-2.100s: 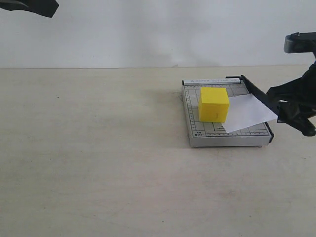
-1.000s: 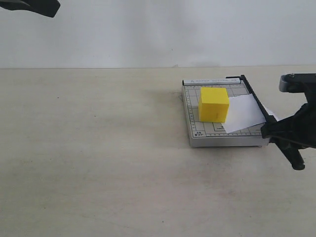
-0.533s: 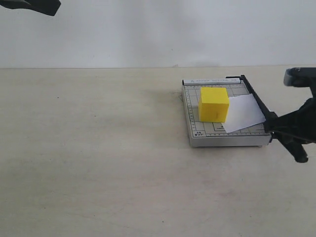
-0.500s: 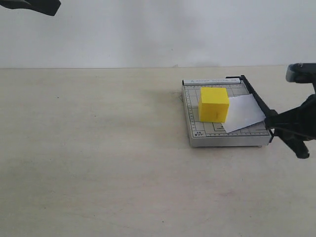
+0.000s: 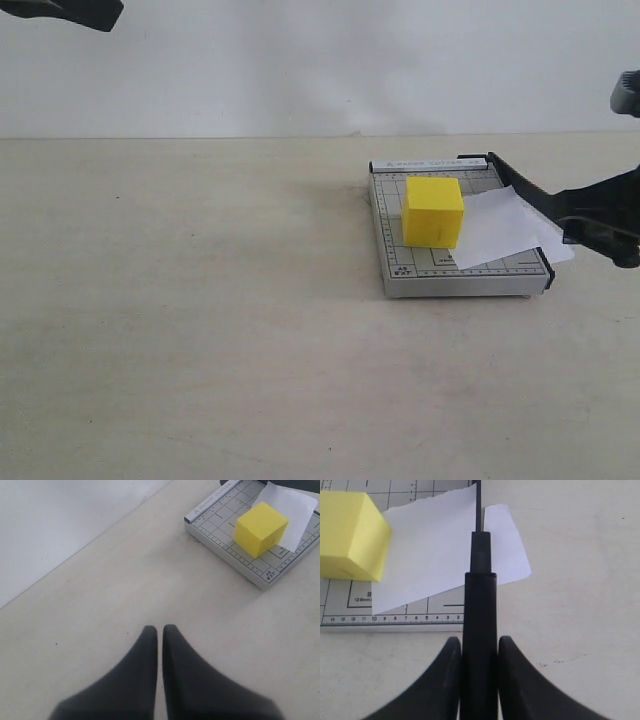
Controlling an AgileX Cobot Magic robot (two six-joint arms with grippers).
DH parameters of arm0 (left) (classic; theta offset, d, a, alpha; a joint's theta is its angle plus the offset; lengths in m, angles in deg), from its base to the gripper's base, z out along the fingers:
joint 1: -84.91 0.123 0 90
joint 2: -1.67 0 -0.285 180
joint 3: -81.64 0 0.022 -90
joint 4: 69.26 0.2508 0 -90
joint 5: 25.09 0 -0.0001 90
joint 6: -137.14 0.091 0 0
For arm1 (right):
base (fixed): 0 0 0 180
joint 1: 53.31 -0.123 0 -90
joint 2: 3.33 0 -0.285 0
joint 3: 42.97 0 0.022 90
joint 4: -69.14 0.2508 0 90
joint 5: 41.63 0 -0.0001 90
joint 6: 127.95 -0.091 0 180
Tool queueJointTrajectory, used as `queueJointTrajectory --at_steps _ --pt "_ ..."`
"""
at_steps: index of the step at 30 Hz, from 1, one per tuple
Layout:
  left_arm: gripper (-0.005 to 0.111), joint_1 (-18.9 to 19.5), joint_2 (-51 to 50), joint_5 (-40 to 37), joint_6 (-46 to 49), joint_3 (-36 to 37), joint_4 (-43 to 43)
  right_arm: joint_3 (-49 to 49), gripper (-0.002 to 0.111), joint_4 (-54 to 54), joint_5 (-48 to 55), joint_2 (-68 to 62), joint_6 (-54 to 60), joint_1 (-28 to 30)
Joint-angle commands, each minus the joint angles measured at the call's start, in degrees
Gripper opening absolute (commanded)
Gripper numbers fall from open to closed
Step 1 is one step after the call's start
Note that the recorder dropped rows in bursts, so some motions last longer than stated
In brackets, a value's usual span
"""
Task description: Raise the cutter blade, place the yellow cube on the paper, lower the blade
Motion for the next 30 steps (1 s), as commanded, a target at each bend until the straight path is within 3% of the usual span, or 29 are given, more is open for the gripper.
queueJointTrajectory --at_steps 1,8,10,14,15,30 --pt "0.004 0.1 0.5 0.5 0.3 0.3 -0.6 0.1 0.013 -0.2 5.0 2.8 0.0 0.0" --pt "0.004 0.1 0.5 0.5 0.3 0.3 -0.6 3.4 0.014 -0.2 5.1 5.0 0.0 0.0" --pt "0.004 0.1 0.5 0.5 0.3 0.3 -0.6 4.2 0.024 -0.2 5.4 5.0 0.0 0.0" --pt "0.004 0.1 0.5 0.5 0.3 0.3 -0.6 4.9 0.058 0.2 6.3 5.0 0.0 0.0" --pt "0.004 0.1 0.5 0.5 0.3 0.3 -0.6 4.9 0.061 0.4 6.9 5.0 -0.2 0.0" --pt "0.004 0.1 0.6 -0.4 0.3 0.3 -0.6 4.9 0.061 0.0 7.2 13.5 1.2 0.0"
